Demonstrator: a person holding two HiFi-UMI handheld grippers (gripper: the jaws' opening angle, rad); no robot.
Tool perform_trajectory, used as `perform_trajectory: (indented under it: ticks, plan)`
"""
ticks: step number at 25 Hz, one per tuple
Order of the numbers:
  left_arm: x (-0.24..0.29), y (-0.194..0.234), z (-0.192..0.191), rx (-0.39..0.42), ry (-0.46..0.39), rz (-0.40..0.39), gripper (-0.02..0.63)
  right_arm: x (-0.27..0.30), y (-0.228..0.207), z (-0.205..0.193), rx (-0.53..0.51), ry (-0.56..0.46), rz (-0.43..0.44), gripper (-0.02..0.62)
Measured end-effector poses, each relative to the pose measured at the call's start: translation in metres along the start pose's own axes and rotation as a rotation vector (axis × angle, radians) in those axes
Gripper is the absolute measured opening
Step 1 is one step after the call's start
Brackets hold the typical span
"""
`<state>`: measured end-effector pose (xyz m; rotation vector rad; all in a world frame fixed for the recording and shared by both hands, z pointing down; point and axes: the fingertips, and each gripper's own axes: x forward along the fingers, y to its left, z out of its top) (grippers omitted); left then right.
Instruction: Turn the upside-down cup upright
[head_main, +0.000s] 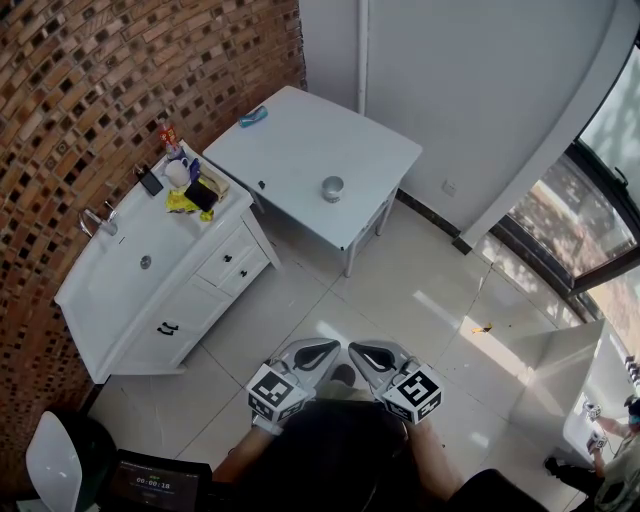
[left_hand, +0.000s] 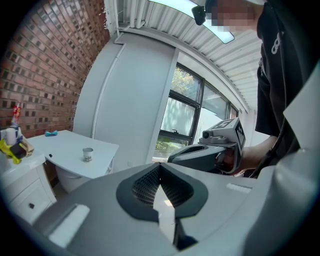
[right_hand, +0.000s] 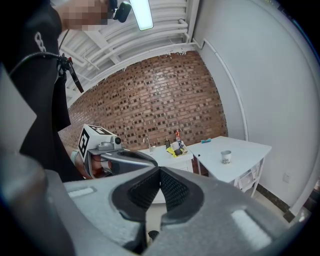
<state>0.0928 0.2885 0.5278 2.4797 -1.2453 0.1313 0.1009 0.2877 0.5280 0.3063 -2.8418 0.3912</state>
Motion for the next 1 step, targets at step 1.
perform_trajectory:
  ticks: [1]
  plan:
    - [0.0011,-0.0002,0.0008,0.001,-0.001,-0.002,0.015,-0.0003,-0.0011,0.0,0.0,0.001,0.0,-0.008]
